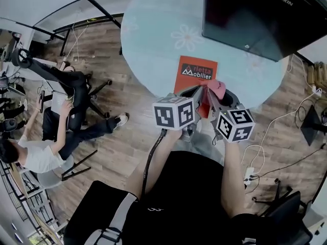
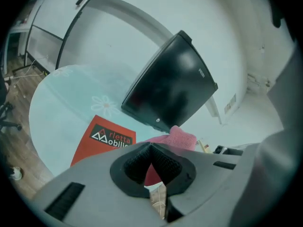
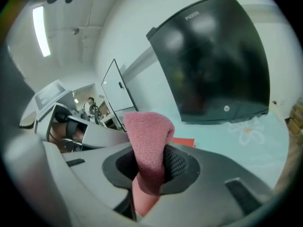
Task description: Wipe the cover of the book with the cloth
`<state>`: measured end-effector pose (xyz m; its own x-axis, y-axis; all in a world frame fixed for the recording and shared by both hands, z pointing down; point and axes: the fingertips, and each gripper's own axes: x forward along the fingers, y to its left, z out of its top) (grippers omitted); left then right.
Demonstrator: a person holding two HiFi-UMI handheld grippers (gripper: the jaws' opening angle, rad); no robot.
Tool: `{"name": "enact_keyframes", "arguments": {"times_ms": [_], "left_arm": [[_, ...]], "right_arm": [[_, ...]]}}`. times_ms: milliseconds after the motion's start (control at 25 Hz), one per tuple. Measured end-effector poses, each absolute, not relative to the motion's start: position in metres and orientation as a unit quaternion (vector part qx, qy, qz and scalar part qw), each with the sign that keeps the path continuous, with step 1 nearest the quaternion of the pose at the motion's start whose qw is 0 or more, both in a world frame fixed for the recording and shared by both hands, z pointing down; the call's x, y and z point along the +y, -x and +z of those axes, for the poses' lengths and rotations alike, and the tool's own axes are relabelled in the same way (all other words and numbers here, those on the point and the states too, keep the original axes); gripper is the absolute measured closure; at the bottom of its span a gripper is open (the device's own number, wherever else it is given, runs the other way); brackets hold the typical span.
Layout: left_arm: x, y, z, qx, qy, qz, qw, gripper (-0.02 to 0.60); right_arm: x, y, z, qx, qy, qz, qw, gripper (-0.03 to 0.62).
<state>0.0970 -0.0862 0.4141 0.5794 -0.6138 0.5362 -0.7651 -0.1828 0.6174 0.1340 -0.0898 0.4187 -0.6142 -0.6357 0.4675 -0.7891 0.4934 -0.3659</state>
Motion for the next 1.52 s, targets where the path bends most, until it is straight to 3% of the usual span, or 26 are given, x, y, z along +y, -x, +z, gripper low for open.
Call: {"name": "enact_keyframes", "arguments": {"times_ms": [200,560,880,1520], "left_arm": [[-0.108,-0.080,0.366,-0.487,-0.781,0.065,0.387,0.569],[-0.123,-0.047,0.294,-0.541,-0.789,0.008,0.291,0.569],[-0.139,-0.026,0.256,-0.563,-0.787,-0.029,0.252,0.569],[-0.152,-0.057,0.234,-0.544,-0.808,-0.037,0.225,0.569]], "right_arm": [[-0.118,-0.131,0.352,-0.873,-0.412,0.255,0.058,0.503],[-0.135,-0.113,0.269,-0.896,-0.398,0.197,0.003,0.505],[-0.146,-0.096,0.226,-0.911,-0.392,0.126,0.001,0.507],[-0.155,-0.126,0.205,-0.905,-0.414,0.098,-0.012,0.507]]}}
